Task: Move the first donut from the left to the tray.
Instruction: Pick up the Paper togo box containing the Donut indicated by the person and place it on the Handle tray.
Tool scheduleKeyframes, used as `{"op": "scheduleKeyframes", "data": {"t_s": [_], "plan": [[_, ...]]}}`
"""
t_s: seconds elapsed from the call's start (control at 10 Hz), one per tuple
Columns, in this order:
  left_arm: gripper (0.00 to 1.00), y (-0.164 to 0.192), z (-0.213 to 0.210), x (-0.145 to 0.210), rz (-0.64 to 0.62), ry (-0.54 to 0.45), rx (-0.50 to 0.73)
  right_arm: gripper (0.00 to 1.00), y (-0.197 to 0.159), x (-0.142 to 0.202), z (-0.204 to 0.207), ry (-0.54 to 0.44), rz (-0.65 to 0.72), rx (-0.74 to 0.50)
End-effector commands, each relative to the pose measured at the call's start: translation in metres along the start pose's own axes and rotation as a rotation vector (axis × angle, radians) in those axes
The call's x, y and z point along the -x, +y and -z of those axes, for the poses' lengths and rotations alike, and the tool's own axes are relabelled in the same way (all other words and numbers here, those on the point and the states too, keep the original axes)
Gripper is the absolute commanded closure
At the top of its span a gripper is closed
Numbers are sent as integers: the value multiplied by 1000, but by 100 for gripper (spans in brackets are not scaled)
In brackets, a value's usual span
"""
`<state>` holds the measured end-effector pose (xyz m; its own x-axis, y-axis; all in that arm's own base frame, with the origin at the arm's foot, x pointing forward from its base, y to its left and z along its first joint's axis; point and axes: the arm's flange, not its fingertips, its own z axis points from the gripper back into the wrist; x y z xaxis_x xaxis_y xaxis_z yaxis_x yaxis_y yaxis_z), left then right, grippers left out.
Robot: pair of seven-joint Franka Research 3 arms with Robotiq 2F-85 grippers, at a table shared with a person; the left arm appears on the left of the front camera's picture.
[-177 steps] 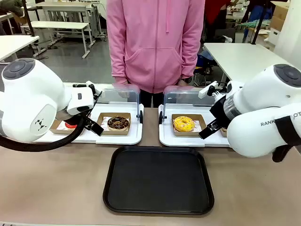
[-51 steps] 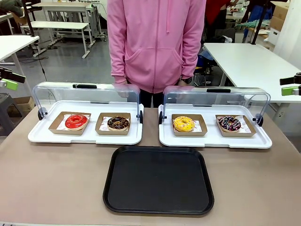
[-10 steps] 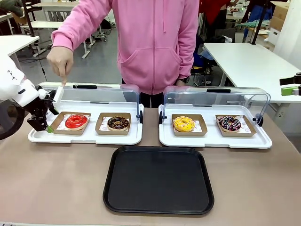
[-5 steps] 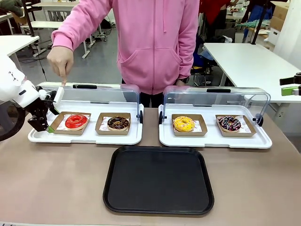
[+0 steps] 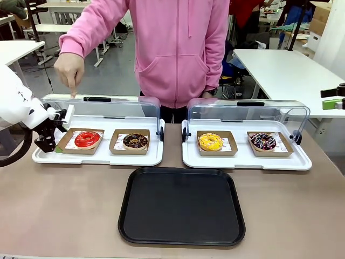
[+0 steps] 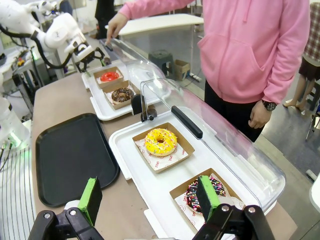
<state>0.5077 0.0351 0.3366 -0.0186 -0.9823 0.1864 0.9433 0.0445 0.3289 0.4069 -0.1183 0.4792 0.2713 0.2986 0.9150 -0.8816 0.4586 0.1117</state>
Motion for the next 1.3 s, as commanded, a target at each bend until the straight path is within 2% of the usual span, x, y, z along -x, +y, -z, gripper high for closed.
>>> {"op": "scheduleKeyframes", "data": {"t_s": [0.0,0.7,0.8,0.9,1.0,1.1,1.2], "plan": [[0,1,12,6,45,-18,-20,0,-3,-2,2,-34,-18,2],[0,3,29,5,75,0,6,0,-3,-2,2,-34,-18,2],[58,3,28,4,77,-1,17,0,-3,-2,2,-34,-18,2],[58,3,28,4,80,3,24,0,-3,-2,2,-34,-18,2],[100,2,28,4,84,7,27,0,-3,-2,2,-34,-18,2],[64,2,27,3,84,7,29,0,-3,-2,2,-34,-18,2],[100,2,26,3,84,6,36,0,-3,-2,2,-34,-18,2]]}}
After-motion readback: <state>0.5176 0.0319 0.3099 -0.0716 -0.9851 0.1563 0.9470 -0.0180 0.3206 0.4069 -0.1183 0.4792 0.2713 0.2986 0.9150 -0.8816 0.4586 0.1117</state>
